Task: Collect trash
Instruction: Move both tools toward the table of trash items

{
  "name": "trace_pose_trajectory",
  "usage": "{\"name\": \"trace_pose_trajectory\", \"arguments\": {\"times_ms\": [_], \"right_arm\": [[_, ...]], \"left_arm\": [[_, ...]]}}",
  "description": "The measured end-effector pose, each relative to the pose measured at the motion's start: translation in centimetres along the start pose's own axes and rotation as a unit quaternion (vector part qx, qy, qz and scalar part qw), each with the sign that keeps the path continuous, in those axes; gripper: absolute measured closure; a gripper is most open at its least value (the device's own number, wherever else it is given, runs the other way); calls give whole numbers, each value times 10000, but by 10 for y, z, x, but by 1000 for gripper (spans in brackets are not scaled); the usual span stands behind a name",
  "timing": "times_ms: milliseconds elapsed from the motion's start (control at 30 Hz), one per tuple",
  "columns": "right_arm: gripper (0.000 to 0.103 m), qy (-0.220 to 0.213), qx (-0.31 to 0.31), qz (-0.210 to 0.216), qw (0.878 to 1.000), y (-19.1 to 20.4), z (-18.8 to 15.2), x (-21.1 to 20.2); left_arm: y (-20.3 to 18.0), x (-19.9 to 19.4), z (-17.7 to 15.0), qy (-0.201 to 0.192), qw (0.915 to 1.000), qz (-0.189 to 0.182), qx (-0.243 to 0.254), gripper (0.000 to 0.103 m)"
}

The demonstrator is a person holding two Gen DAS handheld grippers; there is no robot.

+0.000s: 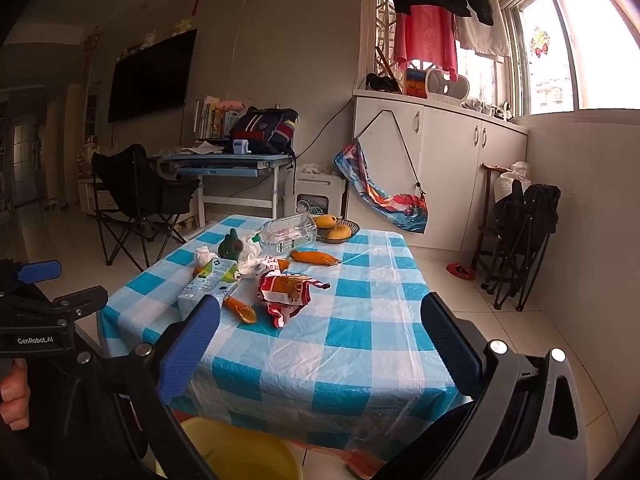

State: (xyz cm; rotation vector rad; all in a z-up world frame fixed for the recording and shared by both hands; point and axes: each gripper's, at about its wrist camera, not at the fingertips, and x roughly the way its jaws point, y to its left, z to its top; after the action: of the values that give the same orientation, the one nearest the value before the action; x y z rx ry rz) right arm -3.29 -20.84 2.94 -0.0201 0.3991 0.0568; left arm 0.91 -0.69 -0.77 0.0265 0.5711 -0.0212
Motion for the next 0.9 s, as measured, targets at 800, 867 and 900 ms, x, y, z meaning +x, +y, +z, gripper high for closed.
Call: {"name": "trace_pose_trajectory", "arguments": {"times_ms": [800, 867, 900], "right_arm": [[7, 131, 41, -126, 9998, -7, 1, 5], [7, 144, 38, -107, 9998, -8, 1, 5], [7, 150, 33, -114, 9998, -8, 1, 5]], "left_arm": [[-3, 2, 14, -130, 9999, 44, -71, 10], [-1, 4, 14, -109, 9999, 40, -100, 10], [-1, 4, 14, -106, 9999, 39, -109, 10]]}}
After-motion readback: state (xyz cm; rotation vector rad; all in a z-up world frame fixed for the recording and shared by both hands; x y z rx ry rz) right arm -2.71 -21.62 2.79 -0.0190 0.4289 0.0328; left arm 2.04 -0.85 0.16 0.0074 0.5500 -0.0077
